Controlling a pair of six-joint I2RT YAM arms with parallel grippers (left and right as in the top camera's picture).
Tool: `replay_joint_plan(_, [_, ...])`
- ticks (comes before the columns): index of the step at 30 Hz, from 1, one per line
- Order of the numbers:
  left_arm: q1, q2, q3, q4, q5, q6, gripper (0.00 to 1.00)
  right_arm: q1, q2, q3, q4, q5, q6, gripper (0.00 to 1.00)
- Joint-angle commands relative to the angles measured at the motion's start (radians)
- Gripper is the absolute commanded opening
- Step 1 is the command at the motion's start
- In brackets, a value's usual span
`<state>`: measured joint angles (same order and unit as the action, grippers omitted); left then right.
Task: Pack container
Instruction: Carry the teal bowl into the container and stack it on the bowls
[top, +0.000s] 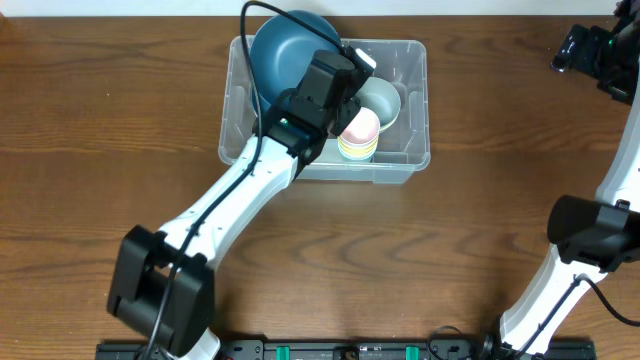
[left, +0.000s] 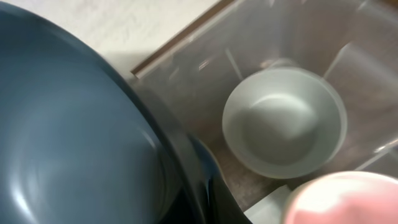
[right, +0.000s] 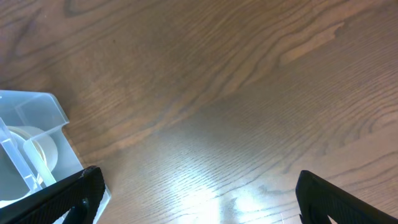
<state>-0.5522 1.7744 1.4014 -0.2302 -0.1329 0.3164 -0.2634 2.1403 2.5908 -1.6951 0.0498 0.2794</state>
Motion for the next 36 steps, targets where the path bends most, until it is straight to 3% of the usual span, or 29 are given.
replay_joint_plan(1, [0.008,0.030,0.010,0.007,-0.044,0.024,0.06,-0.005,-0.003,0.013,-0.003,0.010,-0.012,0.99])
replay_joint_plan(36, [0.060,0.102,0.010,-0.024,-0.036,0.019,0.11,-0.005,-0.003,0.013,-0.003,0.010,-0.011,0.99])
